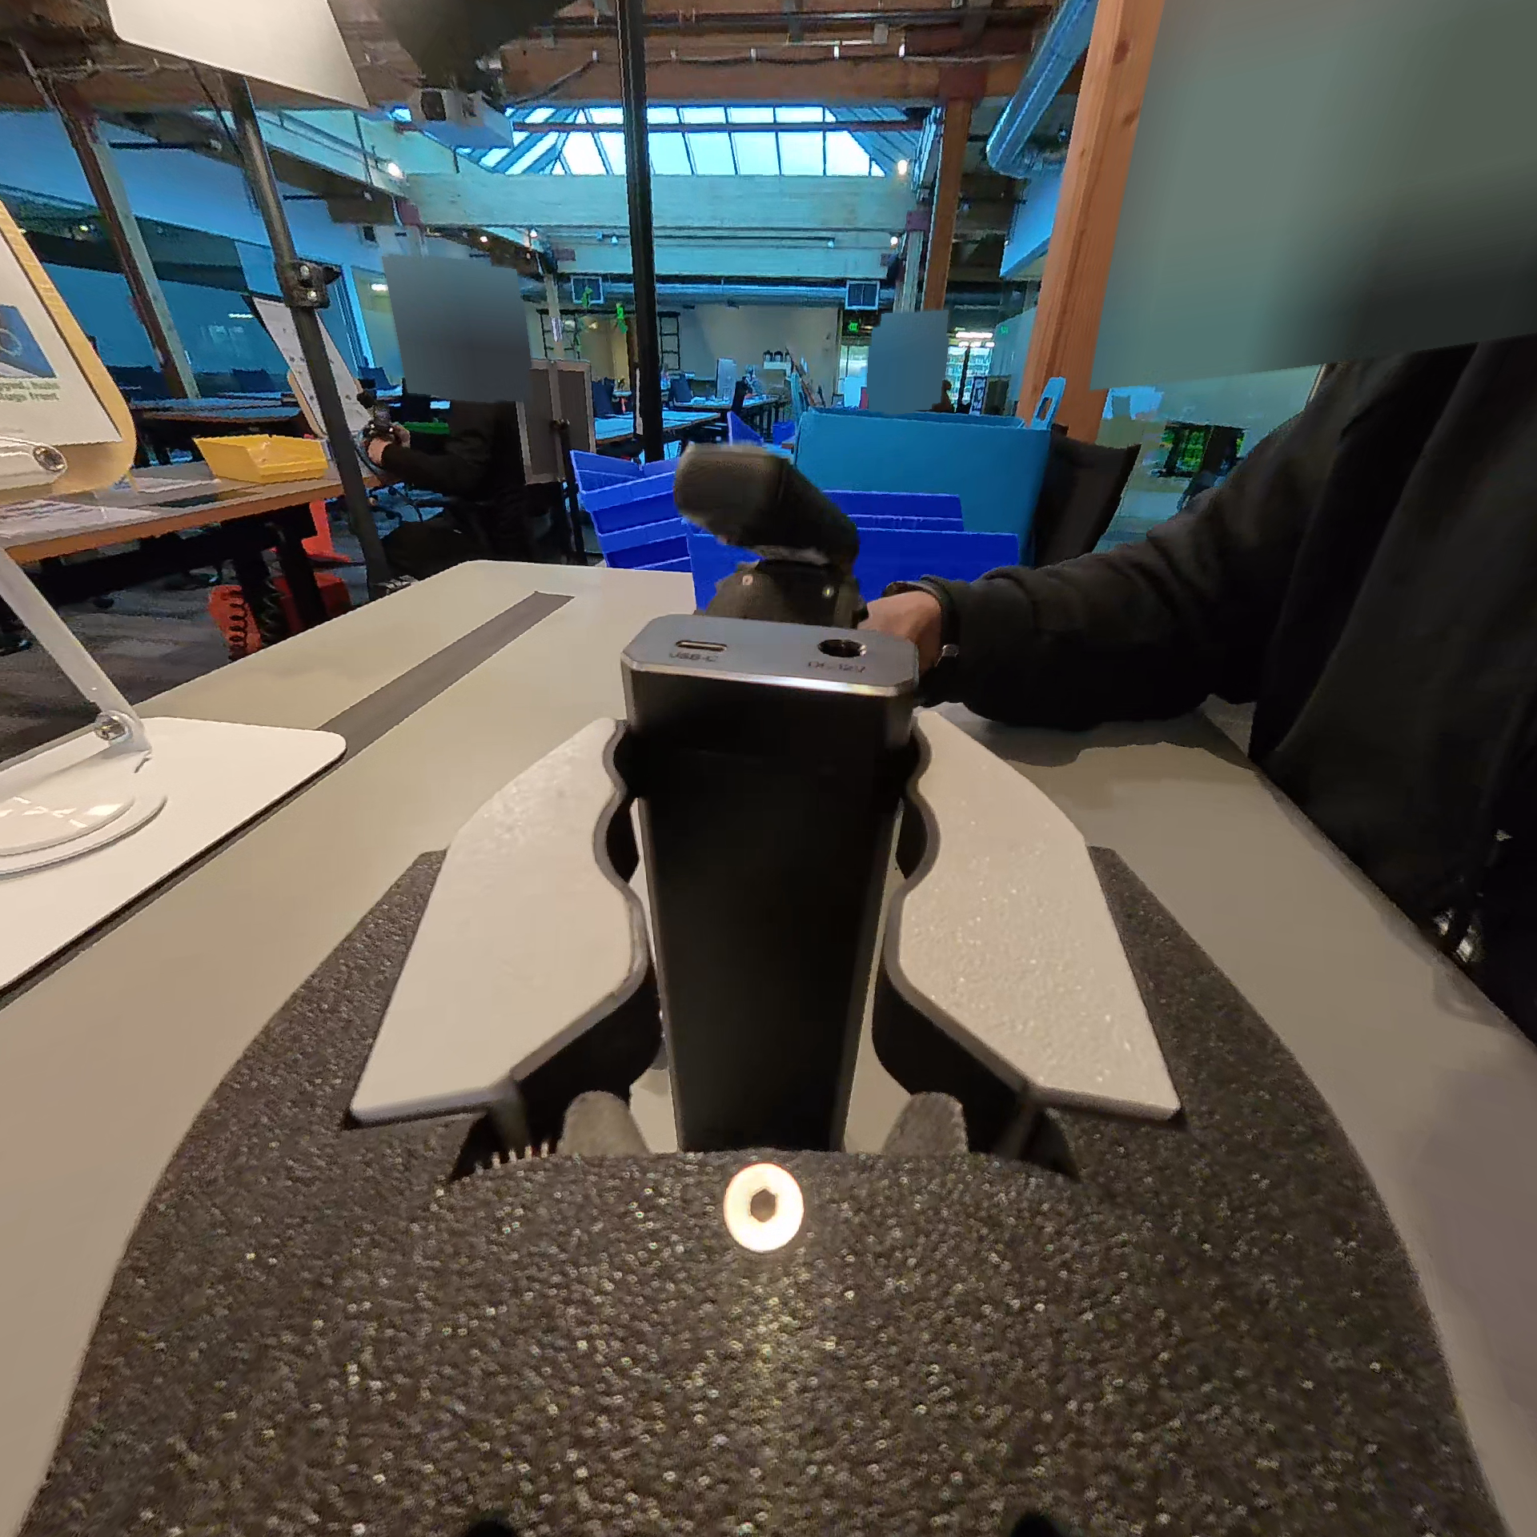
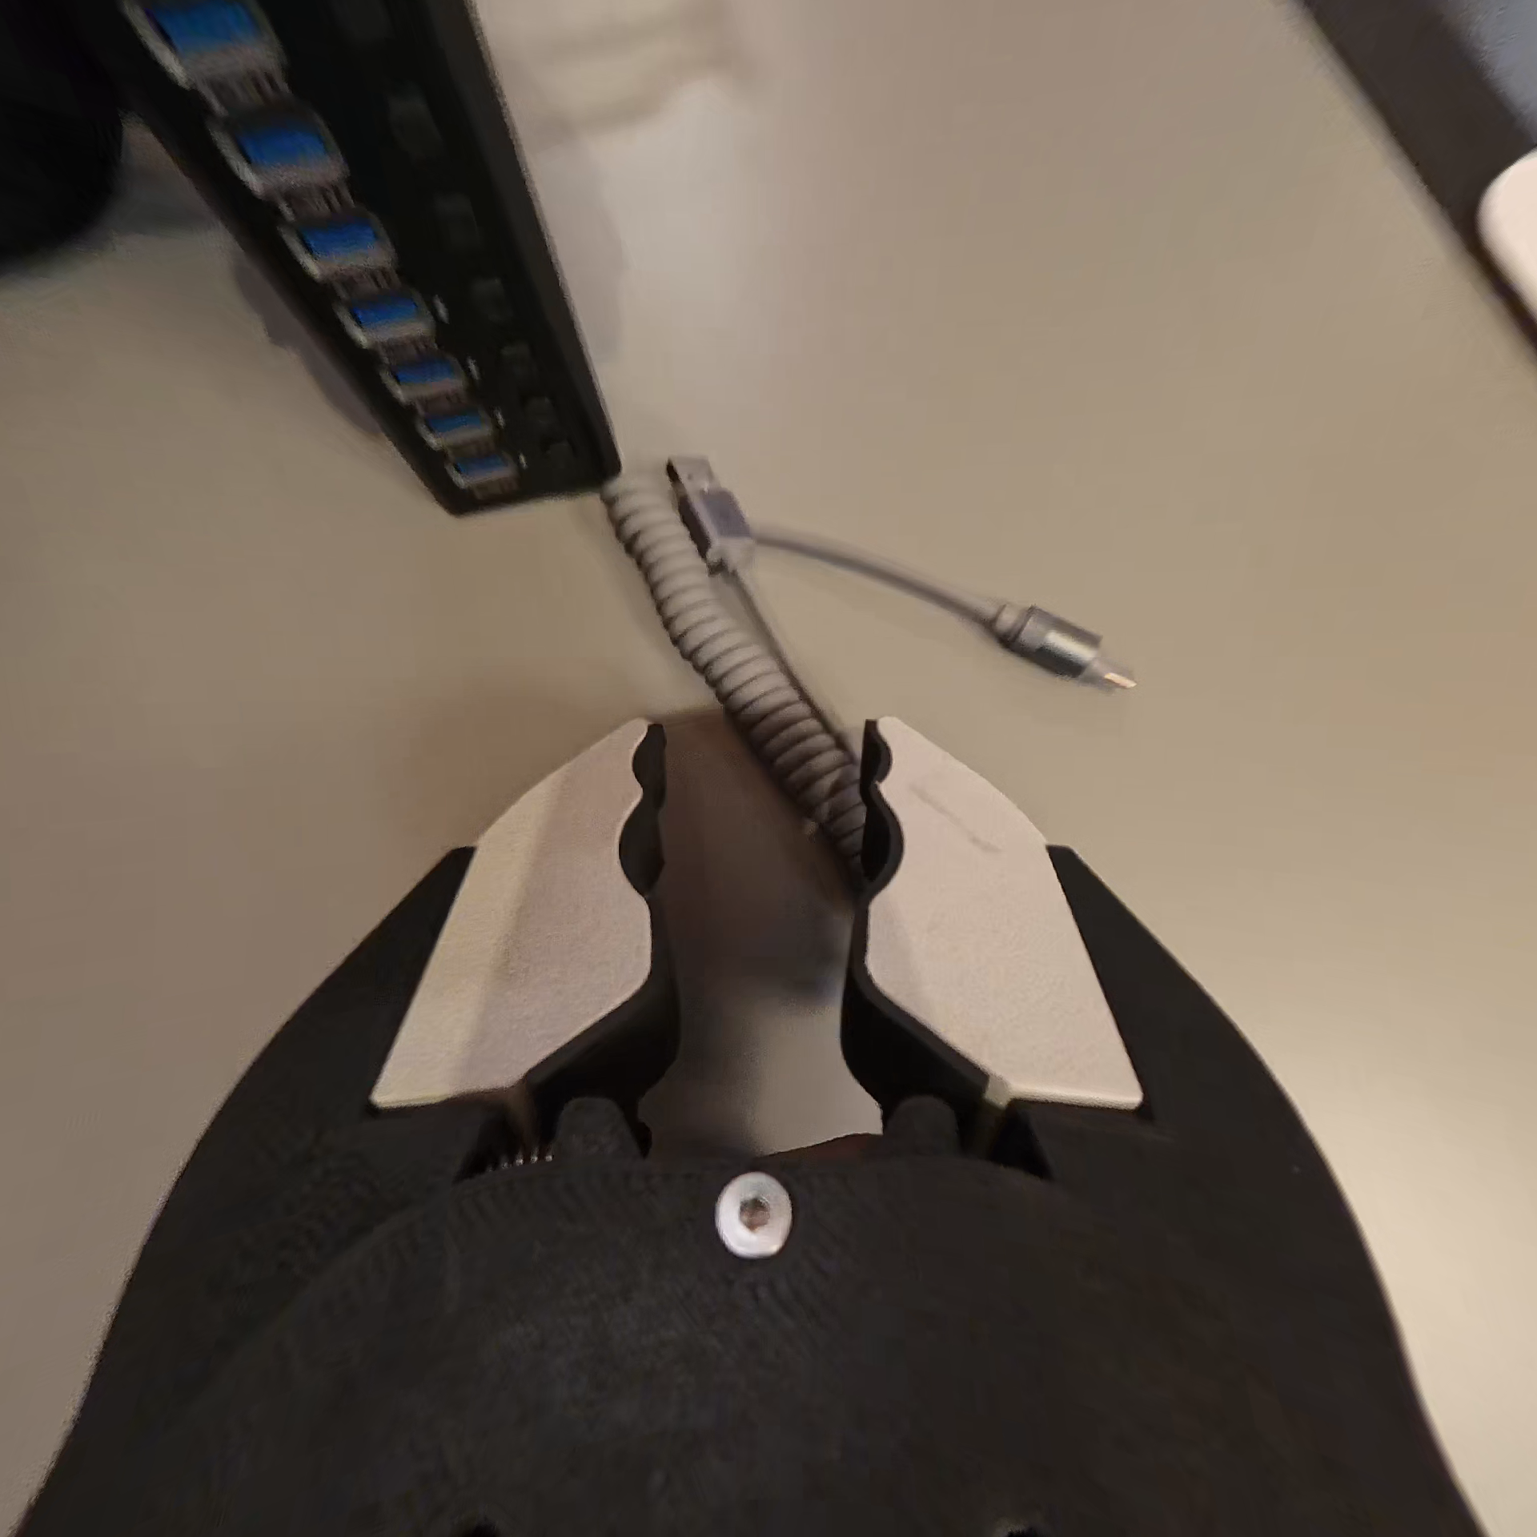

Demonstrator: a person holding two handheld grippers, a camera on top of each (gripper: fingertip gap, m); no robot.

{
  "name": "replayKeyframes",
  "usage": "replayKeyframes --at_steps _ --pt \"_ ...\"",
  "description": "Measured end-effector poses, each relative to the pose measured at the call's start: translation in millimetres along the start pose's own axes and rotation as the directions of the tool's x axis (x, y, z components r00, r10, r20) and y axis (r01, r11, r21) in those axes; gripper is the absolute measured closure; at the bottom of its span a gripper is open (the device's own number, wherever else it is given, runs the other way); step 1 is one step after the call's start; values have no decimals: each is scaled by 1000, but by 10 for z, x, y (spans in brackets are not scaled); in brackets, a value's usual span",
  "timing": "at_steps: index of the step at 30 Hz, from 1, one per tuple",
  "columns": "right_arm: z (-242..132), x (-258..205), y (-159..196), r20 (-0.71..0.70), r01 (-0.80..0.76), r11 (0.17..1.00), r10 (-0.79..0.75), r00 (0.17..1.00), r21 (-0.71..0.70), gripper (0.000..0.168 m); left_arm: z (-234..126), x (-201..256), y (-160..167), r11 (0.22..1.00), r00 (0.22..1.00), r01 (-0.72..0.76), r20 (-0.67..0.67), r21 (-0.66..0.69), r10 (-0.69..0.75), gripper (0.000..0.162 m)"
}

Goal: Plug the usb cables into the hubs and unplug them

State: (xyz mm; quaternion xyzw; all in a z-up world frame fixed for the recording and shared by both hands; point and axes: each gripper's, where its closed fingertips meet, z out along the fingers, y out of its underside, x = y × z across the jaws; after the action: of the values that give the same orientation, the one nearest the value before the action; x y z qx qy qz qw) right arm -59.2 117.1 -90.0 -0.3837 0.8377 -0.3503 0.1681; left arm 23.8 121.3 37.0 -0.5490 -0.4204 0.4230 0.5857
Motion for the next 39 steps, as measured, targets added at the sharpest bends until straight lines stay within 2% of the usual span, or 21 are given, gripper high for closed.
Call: replayKeyframes --at_steps 2,3,6,10,18,23,29,33,35,39 --pt "52 30 87 -52 39 998 -42 998 -58 125 5 6 -1 1000 1000 2 -4 9 -2 101" --pt "29 29 92 -70 61 996 -65 995 -59 132 8 8 0 1000 1000 4 -6 11 -4 101" --pt "-72 -30 114 -69 76 997 -78 995 -21 144 8 20 -3 1000 1000 8 -19 21 -8 101" --pt "-178 -118 163 -35 81 996 -80 996 26 151 -13 30 -6 999 999 17 -36 32 -15 101" --pt "-266 -34 86 -60 41 996 -37 998 74 143 25 37 2 1000 1000 8 -26 16 -7 101" --pt "-149 -19 156 -114 116 993 -115 987 6 144 47 44 4 1000 1000 10 -29 20 -9 101" --pt "-123 -23 -148 -99 95 991 -86 991 96 145 59 48 6 1000 1000 9 -30 20 -8 101" --pt "72 -16 28 -101 205 973 -216 971 -106 147 60 49 5 1000 1000 10 -29 21 -10 101" --pt "89 -55 56 -91 264 956 -277 957 -130 151 57 48 5 1000 1000 10 -28 19 -10 101" --pt "-65 -168 123 20 281 951 -281 960 -130 156 48 48 2 999 999 18 -33 28 -17 100"
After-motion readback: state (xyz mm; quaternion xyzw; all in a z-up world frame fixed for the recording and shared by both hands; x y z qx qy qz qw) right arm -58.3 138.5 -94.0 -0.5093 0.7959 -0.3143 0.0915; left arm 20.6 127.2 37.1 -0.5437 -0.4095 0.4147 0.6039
